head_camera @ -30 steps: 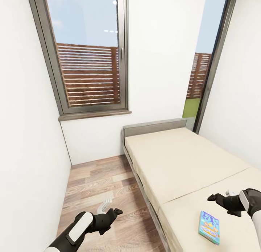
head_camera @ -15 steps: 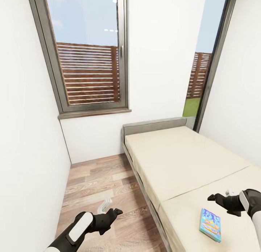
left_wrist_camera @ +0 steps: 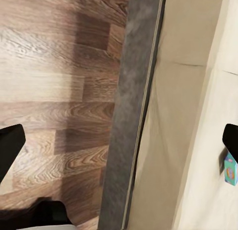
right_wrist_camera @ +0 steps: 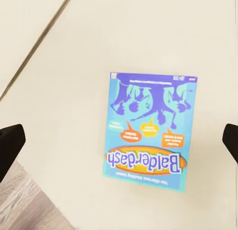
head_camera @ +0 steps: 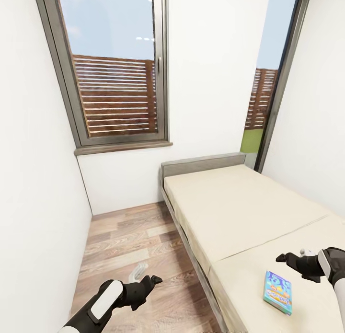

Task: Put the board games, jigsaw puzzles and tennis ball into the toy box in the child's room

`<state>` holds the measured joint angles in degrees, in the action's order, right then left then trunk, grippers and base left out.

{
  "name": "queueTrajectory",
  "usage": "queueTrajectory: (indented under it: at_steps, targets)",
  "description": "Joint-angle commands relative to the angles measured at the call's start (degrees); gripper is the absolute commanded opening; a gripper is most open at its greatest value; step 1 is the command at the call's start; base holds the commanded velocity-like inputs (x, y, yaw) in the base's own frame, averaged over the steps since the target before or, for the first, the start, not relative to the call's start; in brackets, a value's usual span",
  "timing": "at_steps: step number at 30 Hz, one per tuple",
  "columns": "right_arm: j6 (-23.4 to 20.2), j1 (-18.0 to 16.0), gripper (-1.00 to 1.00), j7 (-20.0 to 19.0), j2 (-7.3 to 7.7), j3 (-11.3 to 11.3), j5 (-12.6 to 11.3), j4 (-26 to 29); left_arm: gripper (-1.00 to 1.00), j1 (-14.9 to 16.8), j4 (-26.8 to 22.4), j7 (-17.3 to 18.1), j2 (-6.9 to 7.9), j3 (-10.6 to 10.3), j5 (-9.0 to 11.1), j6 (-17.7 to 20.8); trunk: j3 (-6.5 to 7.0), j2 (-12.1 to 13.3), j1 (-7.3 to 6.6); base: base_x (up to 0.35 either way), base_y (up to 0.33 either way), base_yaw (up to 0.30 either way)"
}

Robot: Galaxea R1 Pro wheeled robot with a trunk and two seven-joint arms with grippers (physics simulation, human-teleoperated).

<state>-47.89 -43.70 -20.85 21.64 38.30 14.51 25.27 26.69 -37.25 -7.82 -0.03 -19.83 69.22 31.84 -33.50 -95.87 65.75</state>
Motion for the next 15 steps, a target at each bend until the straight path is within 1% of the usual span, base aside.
queueTrajectory:
  at_steps: [1, 8, 11, 13, 15]
  targets:
    - [-0.25, -0.07, 1.00, -0.42, -0.08, 0.39, 0.61, 0.08, 1.00, 0.03, -0.10, -0.53, 0.03, -0.12, 0.62, 0.06, -0.25, -0.45, 0.22, 0.000, 0.000, -0.240]
    - [-0.27, -0.07, 1.00, -0.42, -0.10, 0.33, 0.61, 0.08, 1.00, 0.03, -0.10, -0.53, 0.03, -0.12, 0.57, 0.06, -1.50, -3.26, 1.76, 0.000, 0.000, -0.231]
    - [-0.40, -0.23, 1.00, -0.42, 0.16, 0.46, 0.61, 0.10, 1.00, 0.03, -0.05, -0.53, 0.03, -0.12, 0.57, 0.06, -2.04, -4.46, 2.42, 0.000, 0.000, -0.190]
    - [-0.63, -0.41, 1.00, -0.44, 0.44, 0.49, 0.61, 0.17, 1.00, 0.03, 0.00, -0.51, 0.06, -0.01, 0.62, 0.06, -2.40, -5.26, 2.86, 0.000, 0.000, -0.126]
    - [-0.66, -1.38, 1.00, -1.36, 0.44, 0.36, 0.78, -0.54, 1.00, 0.04, 0.13, 0.20, 0.21, 0.39, 1.01, 0.06, -2.76, -6.06, 3.30, 0.000, 0.000, -0.065]
